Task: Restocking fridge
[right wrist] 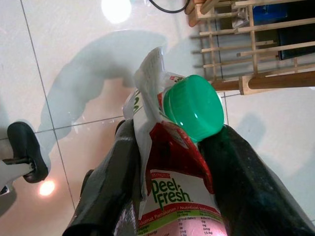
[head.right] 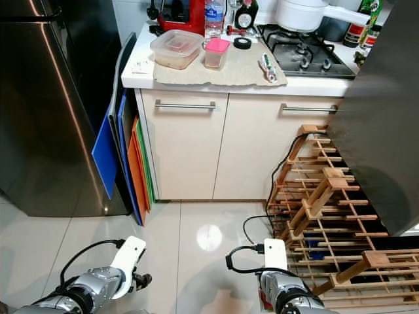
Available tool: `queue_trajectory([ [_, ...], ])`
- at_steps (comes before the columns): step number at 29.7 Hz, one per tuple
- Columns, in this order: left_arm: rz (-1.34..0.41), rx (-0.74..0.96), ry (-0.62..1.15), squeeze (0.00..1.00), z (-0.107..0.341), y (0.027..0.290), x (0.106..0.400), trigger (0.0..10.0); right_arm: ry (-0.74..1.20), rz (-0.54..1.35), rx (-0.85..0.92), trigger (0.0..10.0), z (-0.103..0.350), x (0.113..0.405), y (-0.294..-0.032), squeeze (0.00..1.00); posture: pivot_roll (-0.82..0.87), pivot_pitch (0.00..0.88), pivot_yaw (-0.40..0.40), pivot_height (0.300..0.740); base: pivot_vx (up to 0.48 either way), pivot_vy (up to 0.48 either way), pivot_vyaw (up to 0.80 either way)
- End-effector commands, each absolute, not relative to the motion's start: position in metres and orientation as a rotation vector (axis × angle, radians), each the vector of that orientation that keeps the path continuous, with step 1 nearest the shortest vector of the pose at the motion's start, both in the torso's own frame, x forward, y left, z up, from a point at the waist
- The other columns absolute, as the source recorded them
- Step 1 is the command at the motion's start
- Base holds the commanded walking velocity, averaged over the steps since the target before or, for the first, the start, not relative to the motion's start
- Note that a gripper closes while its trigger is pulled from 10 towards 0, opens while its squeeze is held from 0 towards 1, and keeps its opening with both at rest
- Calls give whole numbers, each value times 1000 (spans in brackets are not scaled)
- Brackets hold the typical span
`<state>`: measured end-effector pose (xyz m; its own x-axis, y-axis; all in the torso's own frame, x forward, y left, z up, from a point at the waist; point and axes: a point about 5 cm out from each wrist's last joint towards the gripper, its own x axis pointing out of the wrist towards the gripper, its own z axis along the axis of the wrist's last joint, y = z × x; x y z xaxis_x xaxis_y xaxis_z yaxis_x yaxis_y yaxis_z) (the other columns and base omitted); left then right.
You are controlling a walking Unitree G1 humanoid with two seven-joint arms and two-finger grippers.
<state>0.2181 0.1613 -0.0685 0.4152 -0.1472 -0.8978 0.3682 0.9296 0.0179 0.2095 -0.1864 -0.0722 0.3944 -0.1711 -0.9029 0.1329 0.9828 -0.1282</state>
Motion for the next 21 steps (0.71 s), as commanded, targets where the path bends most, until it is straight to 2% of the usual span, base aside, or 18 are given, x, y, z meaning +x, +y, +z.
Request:
queue_trajectory([
  [1, -335, 259, 1097, 0, -68, 163, 220, 10000, 1144, -207, -31, 10000, -70, 212, -187, 0, 96, 0, -24, 740, 0, 0, 0],
  [21, -320, 220, 1106, 0, -69, 161, 217, 10000, 1150, -195, -47, 10000, -71, 211, -189, 0, 107, 0, -38, 740, 0, 0, 0],
])
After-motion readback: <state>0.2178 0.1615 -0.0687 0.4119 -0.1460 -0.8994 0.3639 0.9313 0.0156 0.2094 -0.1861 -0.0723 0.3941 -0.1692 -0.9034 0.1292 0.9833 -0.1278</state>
